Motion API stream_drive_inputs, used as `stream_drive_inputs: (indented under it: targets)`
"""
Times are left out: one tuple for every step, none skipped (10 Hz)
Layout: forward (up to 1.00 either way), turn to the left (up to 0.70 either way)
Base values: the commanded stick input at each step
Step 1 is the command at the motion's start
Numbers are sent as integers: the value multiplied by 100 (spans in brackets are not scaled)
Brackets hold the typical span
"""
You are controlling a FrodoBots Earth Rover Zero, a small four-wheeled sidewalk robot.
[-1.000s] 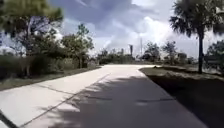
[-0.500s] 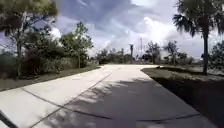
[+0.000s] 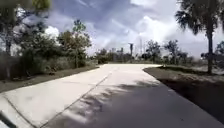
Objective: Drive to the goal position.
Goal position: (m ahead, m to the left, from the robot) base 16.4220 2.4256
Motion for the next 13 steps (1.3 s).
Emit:
stream_drive_inputs:
  targets:
    - [85, 0]
    - [85, 0]
    - [85, 0]
    - [85, 0]
    - [85, 0]
    - [85, 0]
    - [85, 0]
    - [85, 0]
    - [85, 0]
    - [85, 0]
    - [85, 0]
    - [85, 0]
    - [85, 0]
